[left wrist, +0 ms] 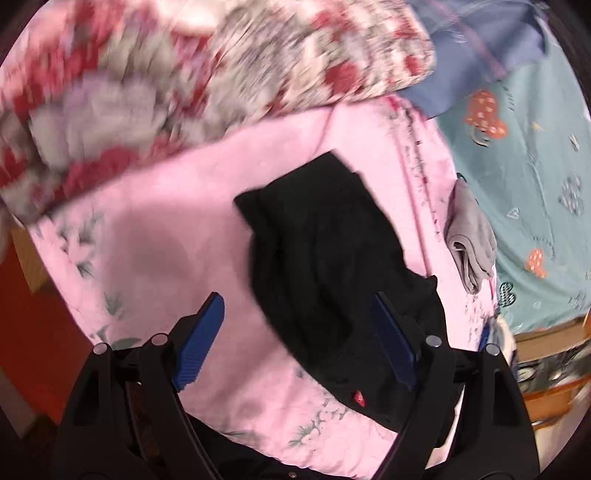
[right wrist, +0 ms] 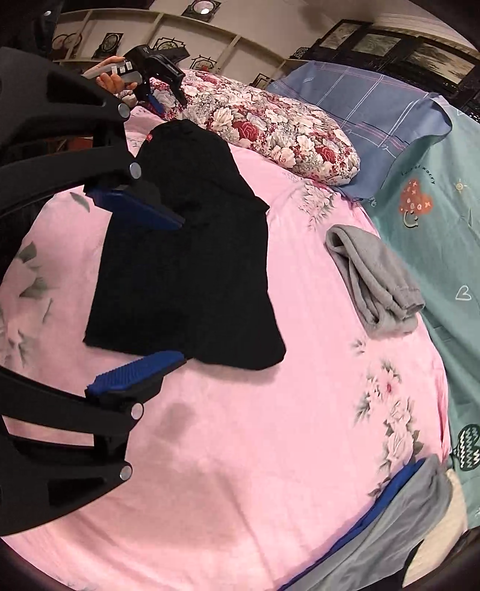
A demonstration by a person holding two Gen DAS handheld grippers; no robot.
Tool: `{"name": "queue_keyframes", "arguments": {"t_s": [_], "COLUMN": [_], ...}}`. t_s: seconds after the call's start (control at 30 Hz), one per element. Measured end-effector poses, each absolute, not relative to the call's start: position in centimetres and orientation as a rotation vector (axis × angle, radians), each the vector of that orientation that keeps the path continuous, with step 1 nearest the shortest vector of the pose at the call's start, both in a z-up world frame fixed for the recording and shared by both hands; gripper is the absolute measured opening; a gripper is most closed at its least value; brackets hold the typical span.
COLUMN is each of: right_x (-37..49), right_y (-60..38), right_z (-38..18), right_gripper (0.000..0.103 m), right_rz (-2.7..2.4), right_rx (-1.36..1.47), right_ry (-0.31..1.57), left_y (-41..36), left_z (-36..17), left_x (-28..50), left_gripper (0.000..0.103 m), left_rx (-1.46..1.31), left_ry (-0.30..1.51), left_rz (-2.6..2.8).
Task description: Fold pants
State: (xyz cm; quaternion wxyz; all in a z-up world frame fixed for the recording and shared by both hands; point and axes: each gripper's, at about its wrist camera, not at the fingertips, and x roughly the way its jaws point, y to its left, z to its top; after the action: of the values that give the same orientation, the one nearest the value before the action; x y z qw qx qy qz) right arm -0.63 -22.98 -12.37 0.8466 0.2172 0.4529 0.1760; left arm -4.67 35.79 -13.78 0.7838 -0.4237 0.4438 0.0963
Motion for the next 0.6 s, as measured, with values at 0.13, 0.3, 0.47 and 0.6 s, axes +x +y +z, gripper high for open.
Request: {"name": "queue_keyframes", "arguments": {"t_s": [0.13, 0.3, 0.47, 0.6], "right_x": [-1.4, -1.9, -2.0, -2.1], "right_y": [-24.4, -26.1, -26.1, -25.8], "right_z": [-13.0, -12.6, -12.5, -12.2], "right_gripper": [0.068, 0.068, 0.068, 0.068], "right_rz": [0.362, 0.327, 0.303, 0.293], "right_rx": [0.479, 0.522, 0.528, 0.517], "right_ry": [0.972, 0.942, 0.951, 0.957], "left_y": [35.4, 34.9, 35.1, 34.4], "left_z": [-14.9, -15.6, -16.1, -15.9], "left_x": [-3.1, 1.0, 3.7, 3.7], "left_gripper": [0.083, 0.098, 0.101, 0.026], "left_rx": [-0.896, -0.902, -0.897, -0.776], "left_ry": [0.974, 0.990, 0.990, 1.026], "left_rz": [0.191, 0.105, 0.066, 0.170]}}
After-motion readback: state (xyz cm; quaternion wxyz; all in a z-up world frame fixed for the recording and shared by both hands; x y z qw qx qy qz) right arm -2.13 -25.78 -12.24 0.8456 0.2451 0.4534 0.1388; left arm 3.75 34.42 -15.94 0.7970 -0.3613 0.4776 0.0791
